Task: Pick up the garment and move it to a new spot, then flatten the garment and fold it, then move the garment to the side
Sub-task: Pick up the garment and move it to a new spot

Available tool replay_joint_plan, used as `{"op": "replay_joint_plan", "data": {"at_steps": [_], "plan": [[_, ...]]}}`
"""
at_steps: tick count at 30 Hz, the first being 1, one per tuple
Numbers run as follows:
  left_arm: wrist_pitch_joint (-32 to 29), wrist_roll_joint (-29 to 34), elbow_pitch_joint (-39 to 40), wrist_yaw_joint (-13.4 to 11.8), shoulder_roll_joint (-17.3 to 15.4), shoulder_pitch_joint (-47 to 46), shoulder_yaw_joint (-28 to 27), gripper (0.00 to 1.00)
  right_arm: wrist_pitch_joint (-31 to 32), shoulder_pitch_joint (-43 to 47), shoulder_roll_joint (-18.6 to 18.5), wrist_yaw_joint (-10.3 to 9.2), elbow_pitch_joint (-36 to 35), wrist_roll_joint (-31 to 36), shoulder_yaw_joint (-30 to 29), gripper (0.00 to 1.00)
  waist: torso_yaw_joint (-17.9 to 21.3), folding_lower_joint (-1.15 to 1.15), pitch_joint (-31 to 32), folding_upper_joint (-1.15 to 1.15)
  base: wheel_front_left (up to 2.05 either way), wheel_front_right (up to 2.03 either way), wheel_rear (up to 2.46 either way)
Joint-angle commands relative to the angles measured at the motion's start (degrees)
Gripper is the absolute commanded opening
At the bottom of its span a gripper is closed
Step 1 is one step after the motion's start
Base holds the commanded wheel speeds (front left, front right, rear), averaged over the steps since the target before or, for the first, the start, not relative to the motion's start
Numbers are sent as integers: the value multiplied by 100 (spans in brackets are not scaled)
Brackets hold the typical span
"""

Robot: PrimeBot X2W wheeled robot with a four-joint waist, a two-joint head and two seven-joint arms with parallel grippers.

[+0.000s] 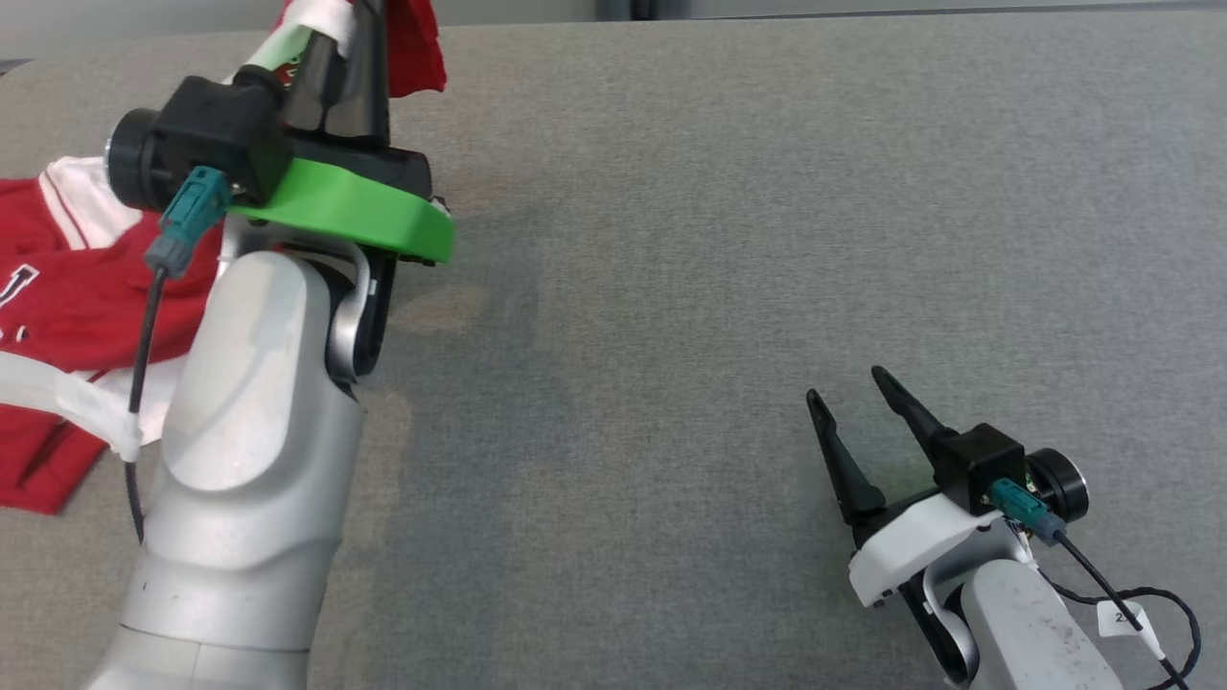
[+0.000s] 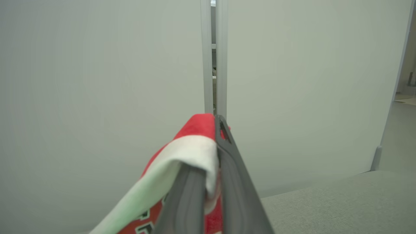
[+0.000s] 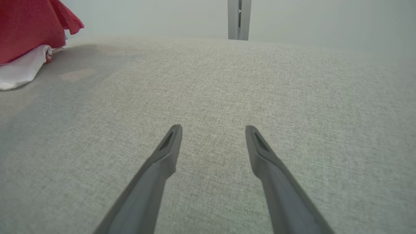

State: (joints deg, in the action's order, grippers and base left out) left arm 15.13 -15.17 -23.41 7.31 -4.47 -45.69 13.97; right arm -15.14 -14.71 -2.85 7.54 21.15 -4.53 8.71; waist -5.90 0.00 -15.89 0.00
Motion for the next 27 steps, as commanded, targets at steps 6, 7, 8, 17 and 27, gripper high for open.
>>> {"op": "replay_joint_plan", "data": {"at_steps": [6,7,8,17,27], "plan": [[4,-440,-68,22,139,255,634,0,-1,140,-16,-10,-1,-134,258,100,1025,0,317,0,0,0,0],[4,-571,-50,23,145,294,795,0,-1,147,-16,-10,2,-161,269,100,1116,0,321,0,0,0,0],[4,-674,-39,23,150,339,967,0,-1,161,-17,-10,7,-173,288,100,1185,0,332,0,0,0,0],[4,-1472,12,-268,138,630,2606,34,-1,249,-16,-10,7,-135,229,100,1387,0,362,0,0,0,0],[4,-937,-466,-535,145,1522,2368,100,-1,372,-19,-10,25,-130,166,100,1028,0,745,0,0,0,0]]}}
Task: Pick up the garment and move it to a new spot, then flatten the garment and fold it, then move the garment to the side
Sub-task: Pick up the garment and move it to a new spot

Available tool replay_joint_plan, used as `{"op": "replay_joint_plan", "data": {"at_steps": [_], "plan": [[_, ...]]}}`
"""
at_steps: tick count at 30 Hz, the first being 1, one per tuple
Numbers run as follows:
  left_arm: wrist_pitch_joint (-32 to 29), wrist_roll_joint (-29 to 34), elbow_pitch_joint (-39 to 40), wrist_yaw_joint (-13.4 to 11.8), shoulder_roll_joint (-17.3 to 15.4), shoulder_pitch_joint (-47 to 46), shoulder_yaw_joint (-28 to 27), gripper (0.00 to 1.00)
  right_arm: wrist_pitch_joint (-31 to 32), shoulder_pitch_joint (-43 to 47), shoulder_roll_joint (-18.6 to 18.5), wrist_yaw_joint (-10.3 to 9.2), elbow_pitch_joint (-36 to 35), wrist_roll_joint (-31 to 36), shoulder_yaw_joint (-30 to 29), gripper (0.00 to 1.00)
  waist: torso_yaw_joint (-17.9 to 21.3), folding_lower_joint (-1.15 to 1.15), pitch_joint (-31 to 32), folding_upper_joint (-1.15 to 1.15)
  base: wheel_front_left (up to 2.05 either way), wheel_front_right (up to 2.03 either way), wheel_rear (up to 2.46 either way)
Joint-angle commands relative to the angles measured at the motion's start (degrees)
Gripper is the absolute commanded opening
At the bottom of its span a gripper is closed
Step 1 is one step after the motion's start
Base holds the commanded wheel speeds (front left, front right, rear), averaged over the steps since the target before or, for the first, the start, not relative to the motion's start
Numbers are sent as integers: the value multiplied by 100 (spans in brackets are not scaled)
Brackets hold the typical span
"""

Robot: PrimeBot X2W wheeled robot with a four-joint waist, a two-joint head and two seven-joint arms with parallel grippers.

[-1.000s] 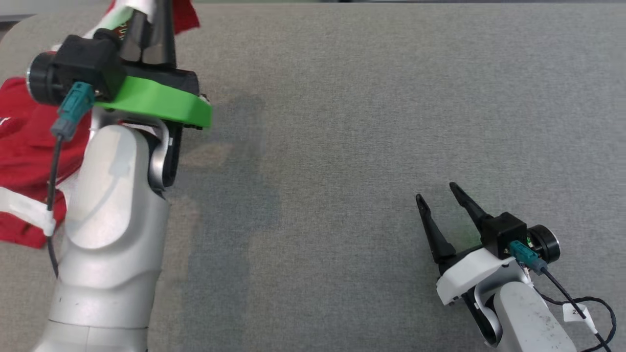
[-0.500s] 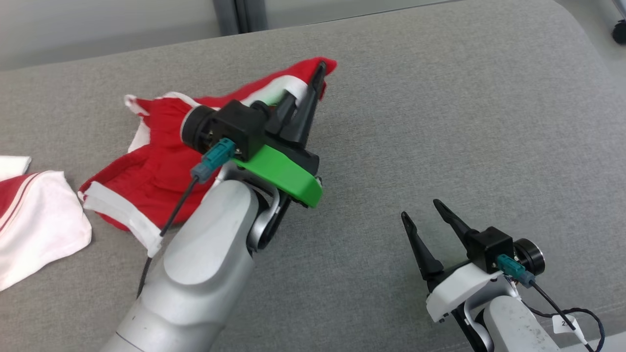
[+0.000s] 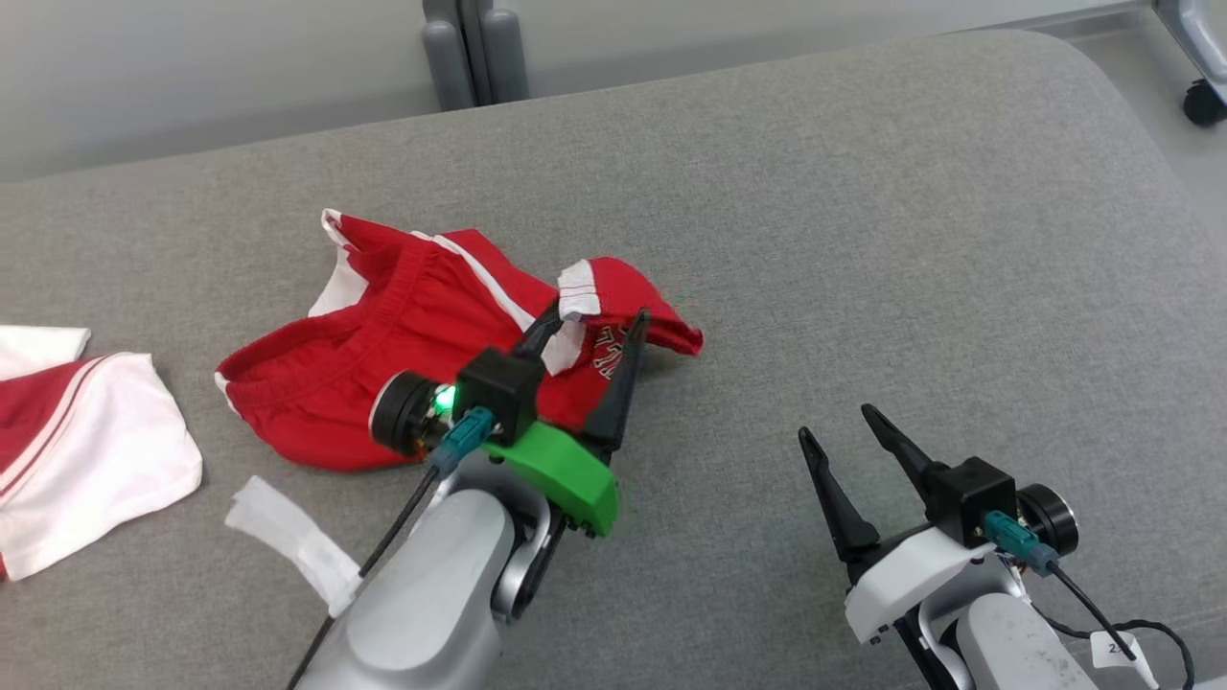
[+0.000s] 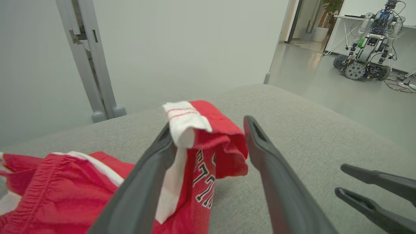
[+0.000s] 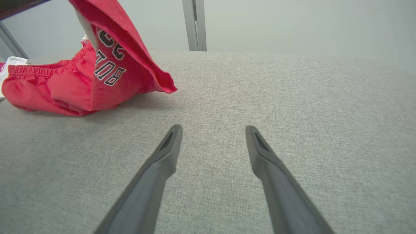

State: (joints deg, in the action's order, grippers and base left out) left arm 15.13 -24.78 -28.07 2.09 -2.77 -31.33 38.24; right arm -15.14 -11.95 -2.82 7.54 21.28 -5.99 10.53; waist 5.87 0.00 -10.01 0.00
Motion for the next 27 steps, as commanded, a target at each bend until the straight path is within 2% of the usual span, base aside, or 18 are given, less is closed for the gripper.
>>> {"op": "replay_joint_plan", "data": {"at_steps": [1,10,17,27], "plan": [[4,97,-45,-14,-23,242,-177,100,-1,117,-22,-10,21,24,-33,100,-194,0,226,0,0,0,0],[4,702,181,-79,-93,1488,-1481,100,-1,408,-21,-10,33,22,-180,100,-525,0,730,0,0,0,0],[1,1236,640,-121,-100,2324,-2206,100,-1,679,-21,-10,-15,3,-287,100,-651,0,958,0,0,0,0],[1,1439,1003,-142,-28,3392,-3080,100,-1,1021,-21,-10,52,91,-440,100,-736,0,1085,0,0,0,0]]}}
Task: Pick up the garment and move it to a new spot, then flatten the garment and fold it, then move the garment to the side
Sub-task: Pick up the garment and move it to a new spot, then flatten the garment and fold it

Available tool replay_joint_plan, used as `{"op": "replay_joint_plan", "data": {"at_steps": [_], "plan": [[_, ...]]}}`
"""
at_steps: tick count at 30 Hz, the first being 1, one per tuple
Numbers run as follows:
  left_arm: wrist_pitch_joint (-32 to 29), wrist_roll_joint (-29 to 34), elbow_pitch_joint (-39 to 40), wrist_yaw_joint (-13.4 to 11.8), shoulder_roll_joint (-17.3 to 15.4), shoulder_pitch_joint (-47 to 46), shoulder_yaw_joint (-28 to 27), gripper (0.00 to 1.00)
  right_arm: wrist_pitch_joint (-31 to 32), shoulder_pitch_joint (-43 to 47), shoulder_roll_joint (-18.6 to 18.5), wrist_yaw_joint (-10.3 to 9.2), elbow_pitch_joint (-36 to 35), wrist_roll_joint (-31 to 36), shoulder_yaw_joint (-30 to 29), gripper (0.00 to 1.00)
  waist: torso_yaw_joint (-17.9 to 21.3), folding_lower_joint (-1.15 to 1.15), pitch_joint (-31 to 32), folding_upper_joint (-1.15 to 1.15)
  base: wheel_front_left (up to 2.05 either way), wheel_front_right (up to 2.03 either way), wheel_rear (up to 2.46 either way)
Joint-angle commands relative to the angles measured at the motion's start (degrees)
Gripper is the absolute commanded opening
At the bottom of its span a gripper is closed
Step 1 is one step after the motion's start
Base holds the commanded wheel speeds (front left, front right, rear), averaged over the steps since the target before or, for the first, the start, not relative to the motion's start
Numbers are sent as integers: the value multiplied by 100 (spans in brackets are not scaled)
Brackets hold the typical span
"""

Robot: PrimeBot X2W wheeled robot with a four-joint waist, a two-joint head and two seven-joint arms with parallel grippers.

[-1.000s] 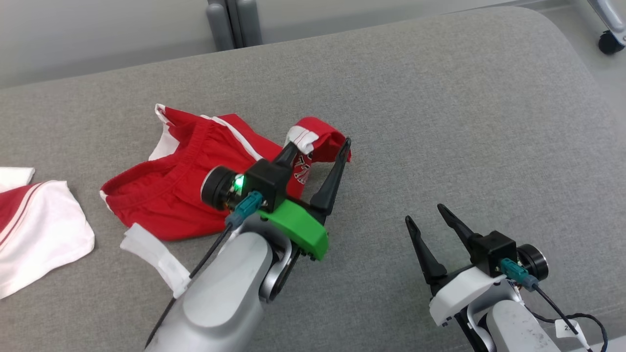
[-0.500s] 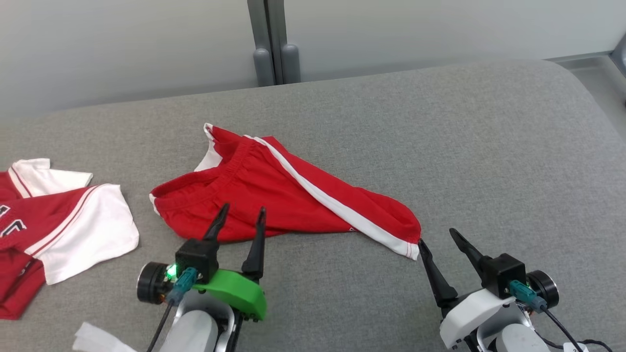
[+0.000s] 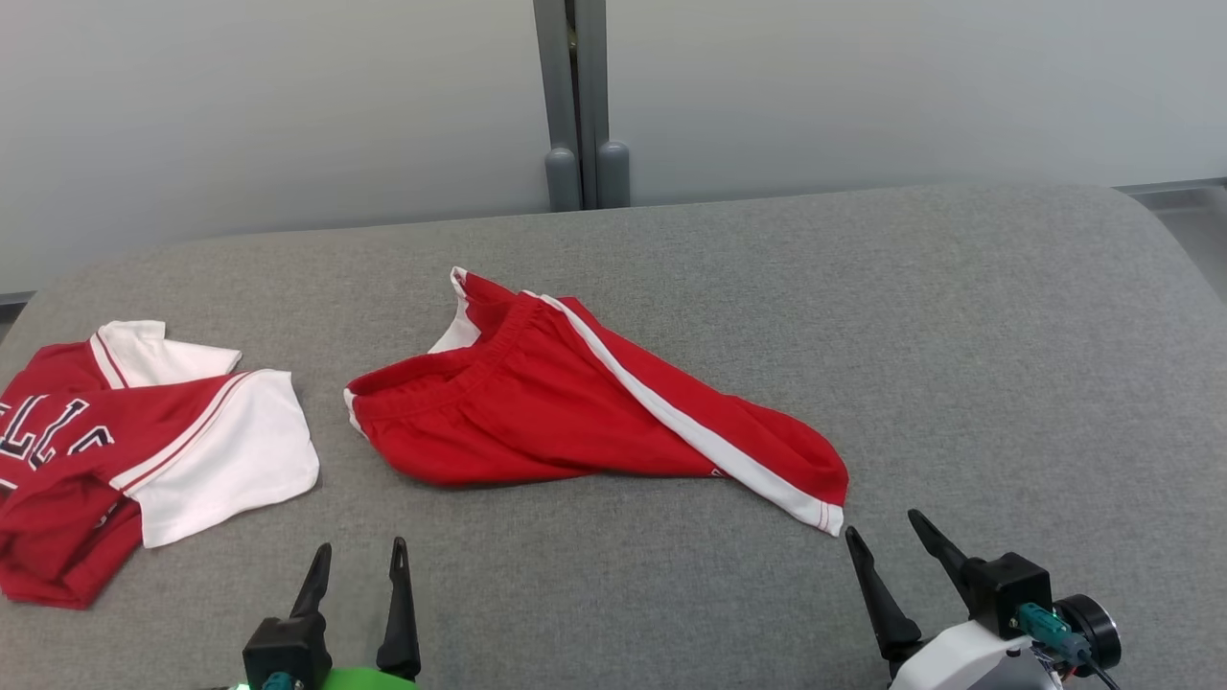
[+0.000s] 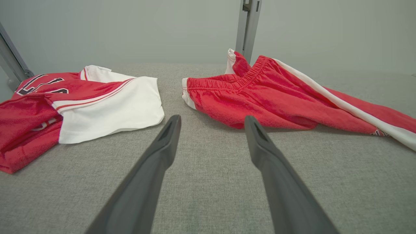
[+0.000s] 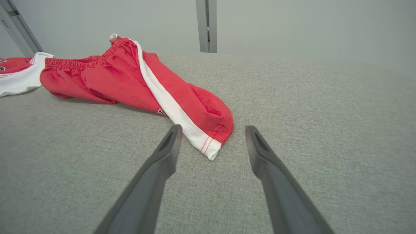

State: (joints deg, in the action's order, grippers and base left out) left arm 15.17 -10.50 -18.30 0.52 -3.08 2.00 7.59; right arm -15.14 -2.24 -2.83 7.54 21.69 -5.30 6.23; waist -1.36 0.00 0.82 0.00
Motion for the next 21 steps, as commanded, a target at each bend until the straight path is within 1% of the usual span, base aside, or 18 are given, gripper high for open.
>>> {"op": "replay_joint_plan", "data": {"at_steps": [1,6,11,15,21], "plan": [[-2,30,48,27,6,124,-67,100,-1,63,-21,-10,10,29,-24,100,-26,0,-3,0,0,0,0],[-2,-9,73,54,16,167,-80,100,-1,10,-20,-10,48,95,-8,100,-117,0,-76,0,0,0,0],[-2,-98,88,59,13,-107,53,100,-1,-272,-21,-10,259,263,45,100,-268,0,-292,0,0,0,0],[-2,-184,78,73,12,-285,235,100,-1,-563,-20,-10,641,411,-56,100,-461,0,-539,0,0,0,0],[-2,-261,42,6,12,-463,451,100,-1,-976,-21,-10,1360,611,-183,100,-714,0,-810,0,0,0,0]]}}
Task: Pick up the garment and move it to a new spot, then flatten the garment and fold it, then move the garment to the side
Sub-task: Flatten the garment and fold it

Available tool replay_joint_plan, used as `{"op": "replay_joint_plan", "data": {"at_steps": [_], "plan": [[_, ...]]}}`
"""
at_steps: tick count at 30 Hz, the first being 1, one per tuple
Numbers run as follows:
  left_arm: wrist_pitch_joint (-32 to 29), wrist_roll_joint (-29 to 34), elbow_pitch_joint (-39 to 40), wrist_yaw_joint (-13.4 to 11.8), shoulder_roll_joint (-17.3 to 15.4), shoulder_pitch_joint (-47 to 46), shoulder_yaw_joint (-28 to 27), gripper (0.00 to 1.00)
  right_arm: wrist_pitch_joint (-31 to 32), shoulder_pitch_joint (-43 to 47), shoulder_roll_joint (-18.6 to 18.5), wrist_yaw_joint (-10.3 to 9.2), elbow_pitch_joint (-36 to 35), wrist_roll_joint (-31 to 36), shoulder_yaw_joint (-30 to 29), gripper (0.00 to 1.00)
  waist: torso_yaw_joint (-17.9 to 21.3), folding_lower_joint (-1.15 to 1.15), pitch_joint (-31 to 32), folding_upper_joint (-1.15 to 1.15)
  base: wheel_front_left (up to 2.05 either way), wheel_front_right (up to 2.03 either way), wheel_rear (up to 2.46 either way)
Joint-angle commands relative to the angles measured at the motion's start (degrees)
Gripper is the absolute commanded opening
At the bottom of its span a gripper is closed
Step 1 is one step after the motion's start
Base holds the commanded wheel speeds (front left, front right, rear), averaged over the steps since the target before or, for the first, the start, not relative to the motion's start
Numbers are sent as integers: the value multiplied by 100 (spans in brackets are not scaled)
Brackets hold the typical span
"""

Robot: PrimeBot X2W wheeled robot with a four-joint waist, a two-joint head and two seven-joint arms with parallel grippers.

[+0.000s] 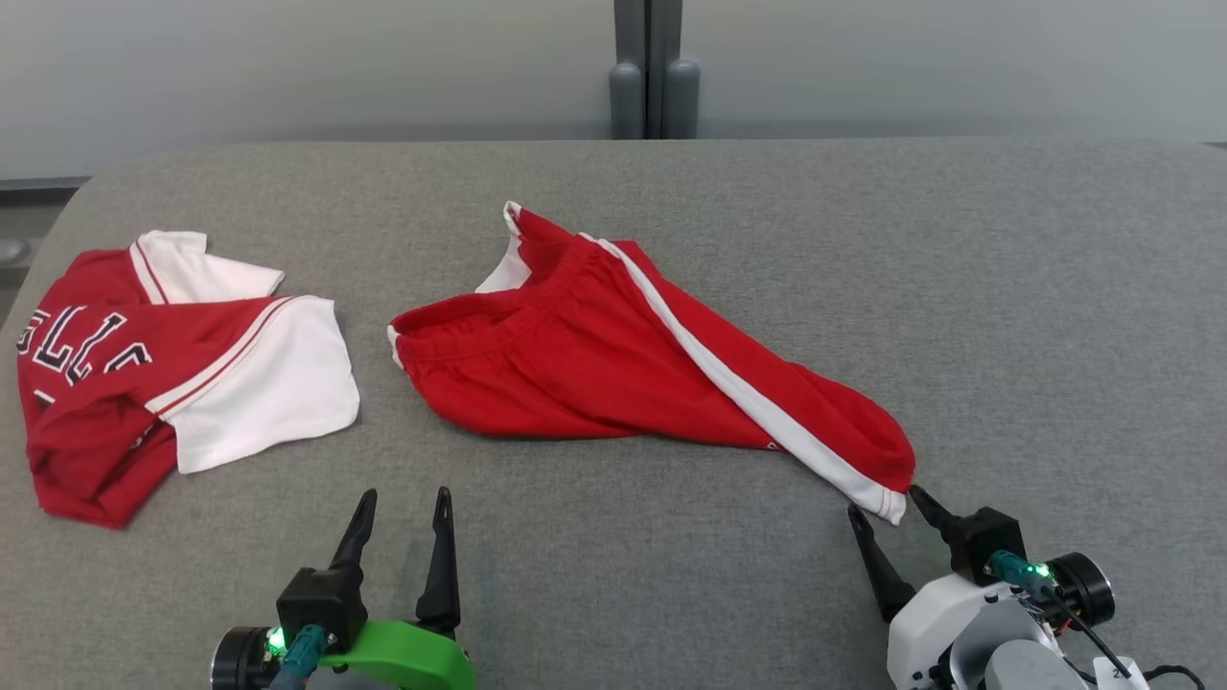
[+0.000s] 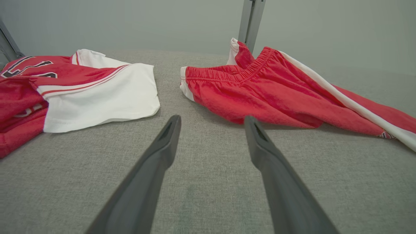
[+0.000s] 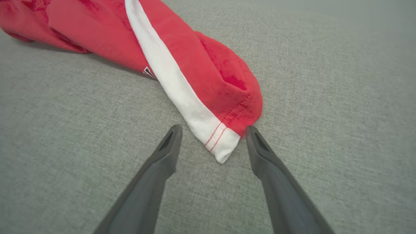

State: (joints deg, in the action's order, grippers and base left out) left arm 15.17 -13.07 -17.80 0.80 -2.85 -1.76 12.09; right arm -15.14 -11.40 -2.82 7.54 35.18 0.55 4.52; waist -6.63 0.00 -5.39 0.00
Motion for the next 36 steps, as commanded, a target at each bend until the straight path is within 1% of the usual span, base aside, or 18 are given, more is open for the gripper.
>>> {"op": "replay_joint_plan", "data": {"at_steps": [1,3,4,5,6,7,10,12,15,20,21,22,26,30,33,36], "plan": [[-2,-5,-11,-20,-11,-105,11,100,-1,-99,-23,-10,66,28,-25,100,-214,0,-214,0,0,0,0],[-2,2,-5,-22,-11,-141,9,100,-1,-153,-23,-10,140,53,-67,100,-257,0,-268,0,0,0,0],[-2,16,2,-24,-11,-156,0,100,-1,-164,-23,-10,177,51,-83,78,-268,0,-285,0,0,0,0],[-2,36,11,-27,-11,-159,-12,100,-1,-175,-22,-10,231,43,-98,33,-274,0,-305,0,0,0,0],[-2,39,13,-29,-11,-159,-25,100,0,-191,-23,-10,249,42,-107,4,-274,0,-317,0,0,0,0],[-2,64,6,-25,-11,-161,-38,100,1,-206,-22,-9,256,47,-123,0,-262,0,-330,0,0,0,0],[-2,109,-3,19,-10,-242,-73,100,2,-152,-21,-9,149,105,-256,0,-195,0,-347,0,0,0,0],[-2,103,9,39,-10,-288,-90,100,1,-46,-31,-10,45,189,-460,0,-131,0,-342,0,0,0,0],[-2,34,31,58,-9,-338,-35,100,1,107,-137,-10,-110,279,-799,0,-20,0,-302,0,0,0,0],[-2,-45,91,70,-11,-427,141,100,0,276,-286,-10,-271,381,-1071,0,189,0,-290,0,0,0,0],[-3,-50,87,77,-11,-449,198,100,-1,279,-291,-10,-319,370,-1095,66,232,0,-302,0,0,0,0],[-3,-79,86,80,-10,-483,227,100,-1,278,-286,-10,-347,354,-1075,100,270,0,-317,0,0,0,0],[-3,-143,73,126,-12,-697,404,100,-1,225,-222,-10,-593,249,-960,100,432,0,-416,0,0,0,0],[-3,-294,-60,229,-12,-1114,622,100,-1,136,-168,-10,-975,101,-724,100,603,0,-591,0,0,0,0],[-3,-418,-285,318,-13,-1632,753,100,-1,58,-116,-10,-1233,-3,-499,100,762,0,-778,0,0,0,0],[-2,-459,-686,402,-13,-2197,910,100,-1,-70,-96,-10,-1424,-67,-289,100,917,0,-976,0,0,0,0]]}}
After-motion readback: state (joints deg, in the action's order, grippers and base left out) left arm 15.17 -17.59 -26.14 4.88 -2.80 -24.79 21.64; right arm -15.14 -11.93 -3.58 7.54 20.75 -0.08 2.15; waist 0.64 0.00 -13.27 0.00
